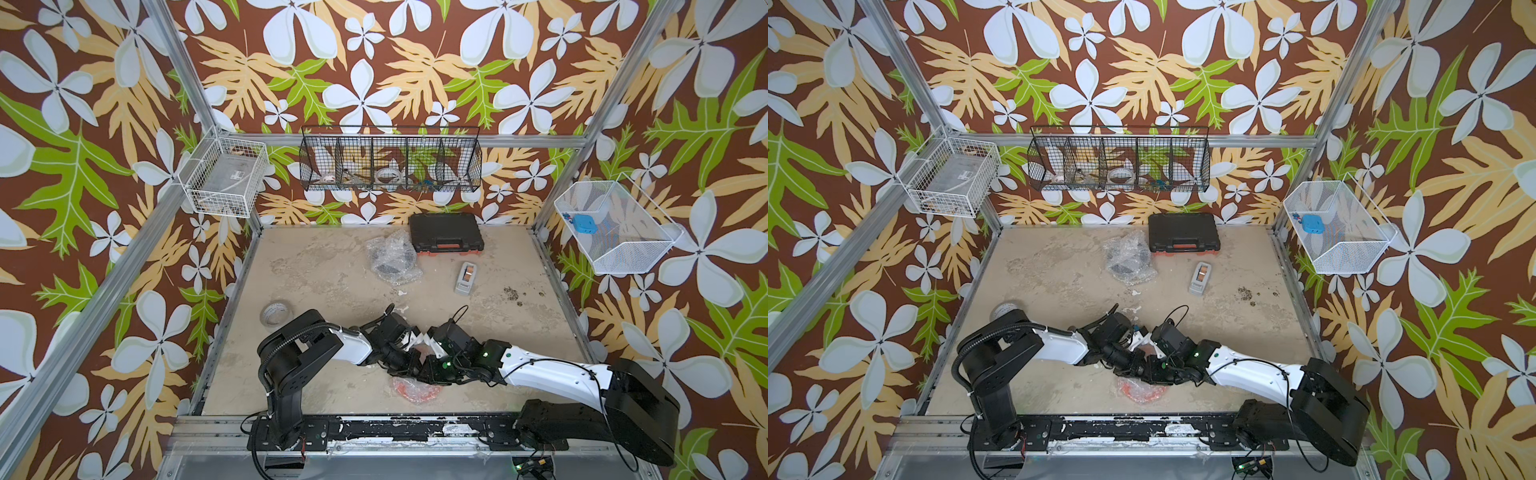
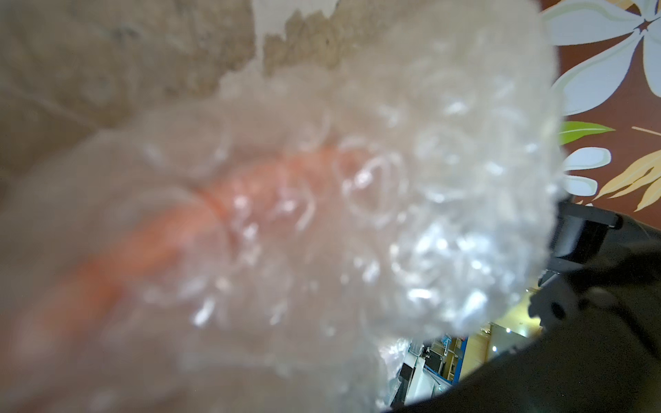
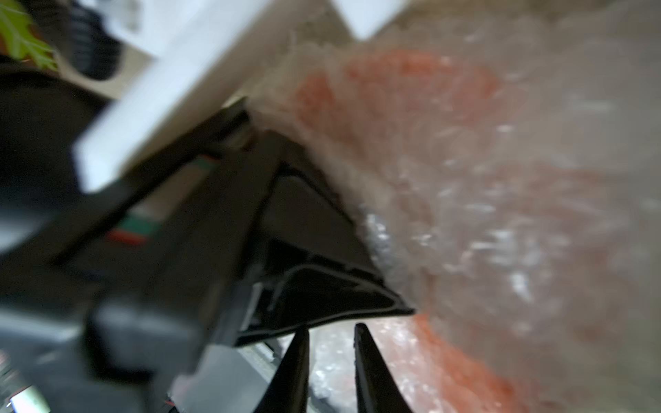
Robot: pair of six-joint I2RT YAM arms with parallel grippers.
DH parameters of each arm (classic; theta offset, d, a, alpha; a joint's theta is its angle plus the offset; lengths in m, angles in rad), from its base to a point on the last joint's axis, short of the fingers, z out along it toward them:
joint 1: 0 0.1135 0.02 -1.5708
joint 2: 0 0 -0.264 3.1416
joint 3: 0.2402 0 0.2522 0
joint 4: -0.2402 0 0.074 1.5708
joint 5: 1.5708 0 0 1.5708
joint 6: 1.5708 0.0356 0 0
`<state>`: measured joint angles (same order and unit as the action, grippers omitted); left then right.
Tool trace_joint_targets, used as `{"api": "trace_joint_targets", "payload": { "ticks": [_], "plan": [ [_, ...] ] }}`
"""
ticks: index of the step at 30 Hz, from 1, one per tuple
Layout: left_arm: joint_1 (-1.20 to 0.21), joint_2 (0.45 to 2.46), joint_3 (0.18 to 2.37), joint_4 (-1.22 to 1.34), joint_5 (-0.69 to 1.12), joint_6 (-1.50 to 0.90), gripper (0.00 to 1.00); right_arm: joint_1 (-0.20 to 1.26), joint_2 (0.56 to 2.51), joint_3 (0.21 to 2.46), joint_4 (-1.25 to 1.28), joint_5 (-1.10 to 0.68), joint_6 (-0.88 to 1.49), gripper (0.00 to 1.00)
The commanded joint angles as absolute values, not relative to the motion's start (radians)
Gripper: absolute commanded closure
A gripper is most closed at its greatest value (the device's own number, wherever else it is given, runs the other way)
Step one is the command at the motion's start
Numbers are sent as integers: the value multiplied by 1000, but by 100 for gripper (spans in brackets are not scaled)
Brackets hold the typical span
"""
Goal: Wrap dinner plates in bubble wrap
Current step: Wrap the plate in the bubble wrap.
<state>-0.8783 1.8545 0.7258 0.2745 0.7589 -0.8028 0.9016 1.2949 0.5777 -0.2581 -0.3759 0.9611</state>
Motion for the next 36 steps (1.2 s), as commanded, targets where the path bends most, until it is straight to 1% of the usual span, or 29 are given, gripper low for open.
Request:
{"api": "trace_joint_targets", "payload": {
  "ticks": [1,3,6,9,14,17,20,23,25,28,31,33,36],
  "plan": [
    [-883,1875,715,120,634,-873,100,914,1306,569,-198,-393,960,75],
    [-882,1879,715,120,632,-874,100,917,1291,556,-160,-424,984,77],
    [-882,1880,713,120,628,-876,100,928,1267,549,-149,-414,1008,75],
    [-882,1882,714,126,625,-882,100,931,1248,559,-169,-397,1021,71],
    [-879,1884,719,128,630,-887,100,953,1201,566,-165,-395,1055,68],
    [-877,1884,718,130,629,-887,100,957,1234,564,-168,-375,1058,66],
    [-877,1883,714,132,630,-891,100,957,1279,574,-157,-357,1048,65],
    [-877,1876,710,137,632,-895,100,957,1313,589,-189,-301,1033,66],
    [-877,1866,703,140,632,-899,100,957,1319,589,-194,-269,1033,71],
    [-877,1847,698,138,634,-903,100,957,1316,597,-217,-235,1035,87],
    [-877,1817,699,132,632,-907,100,956,1296,593,-254,-200,1031,99],
    [-877,1796,707,120,633,-905,96,954,1277,585,-271,-186,1032,100],
    [-869,1747,737,81,620,-892,82,947,1247,568,-282,-174,1038,100]
  ]
}}
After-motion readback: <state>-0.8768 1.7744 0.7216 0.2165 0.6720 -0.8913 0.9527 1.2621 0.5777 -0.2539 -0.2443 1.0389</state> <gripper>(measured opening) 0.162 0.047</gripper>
